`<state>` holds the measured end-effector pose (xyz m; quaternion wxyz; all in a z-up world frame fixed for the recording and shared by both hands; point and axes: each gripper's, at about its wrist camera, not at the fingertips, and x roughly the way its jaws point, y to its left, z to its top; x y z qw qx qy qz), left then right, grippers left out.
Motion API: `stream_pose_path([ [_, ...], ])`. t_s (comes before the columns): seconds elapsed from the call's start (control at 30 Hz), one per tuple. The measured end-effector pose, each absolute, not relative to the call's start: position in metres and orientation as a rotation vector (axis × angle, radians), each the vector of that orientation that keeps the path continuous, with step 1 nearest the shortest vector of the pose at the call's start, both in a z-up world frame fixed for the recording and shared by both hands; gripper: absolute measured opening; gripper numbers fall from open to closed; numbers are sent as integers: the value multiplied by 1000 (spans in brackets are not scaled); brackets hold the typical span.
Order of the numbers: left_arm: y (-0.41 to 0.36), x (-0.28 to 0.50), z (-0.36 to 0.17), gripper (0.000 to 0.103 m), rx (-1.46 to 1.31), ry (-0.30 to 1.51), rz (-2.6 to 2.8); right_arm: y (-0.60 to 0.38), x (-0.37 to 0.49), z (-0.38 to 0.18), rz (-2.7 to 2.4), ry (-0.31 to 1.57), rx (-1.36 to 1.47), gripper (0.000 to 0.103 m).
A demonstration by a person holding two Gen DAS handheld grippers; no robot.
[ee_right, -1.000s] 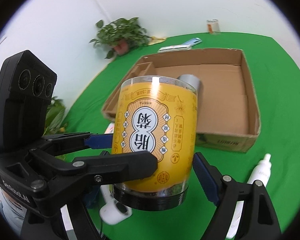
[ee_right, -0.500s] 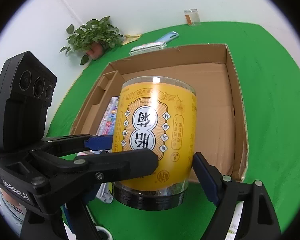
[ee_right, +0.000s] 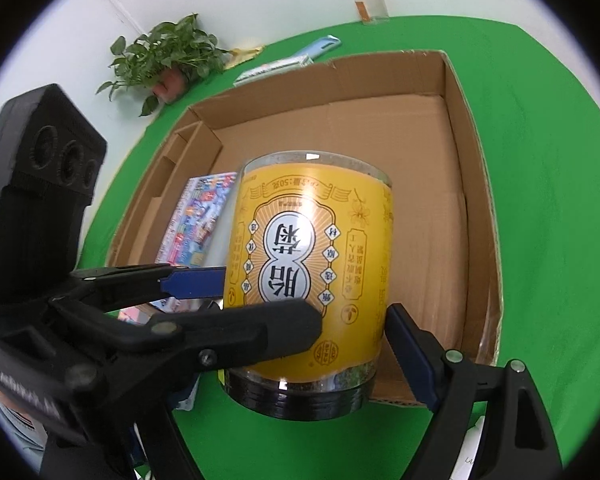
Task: Organize rigid objects
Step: 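Carry the jar with the right gripper into the box beside the silver cylinder, then open the right gripper to release the jar and withdraw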
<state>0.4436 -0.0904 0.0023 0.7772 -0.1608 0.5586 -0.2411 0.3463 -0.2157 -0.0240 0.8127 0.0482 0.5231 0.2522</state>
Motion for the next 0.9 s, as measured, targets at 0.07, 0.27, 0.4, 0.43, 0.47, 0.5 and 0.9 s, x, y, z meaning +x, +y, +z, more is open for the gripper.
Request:
stream_pose_path([
  [0.07,-94,438,13,80,-263,1126,-467,-218,346,-25,534,1123,124,83],
  [0.27,-81,408,49,84,-210,984,-395,-213,350,-28,500,1132,143,85],
  [0.4,-67,365,73,84,-165,887,-318,-219,349,-34,474,1140,183,87],
  [0.43,-61,351,79,85,-164,863,-296,-221,345,-34,479,1137,193,87],
  [0.47,-55,335,85,89,-152,834,-265,-222,339,-32,490,1127,201,88],
  [0.5,-51,321,92,91,-129,798,-223,-223,330,-29,494,1109,196,88],
  [0.9,-20,151,85,3,-37,619,-2,-228,176,6,407,723,98,57],
])
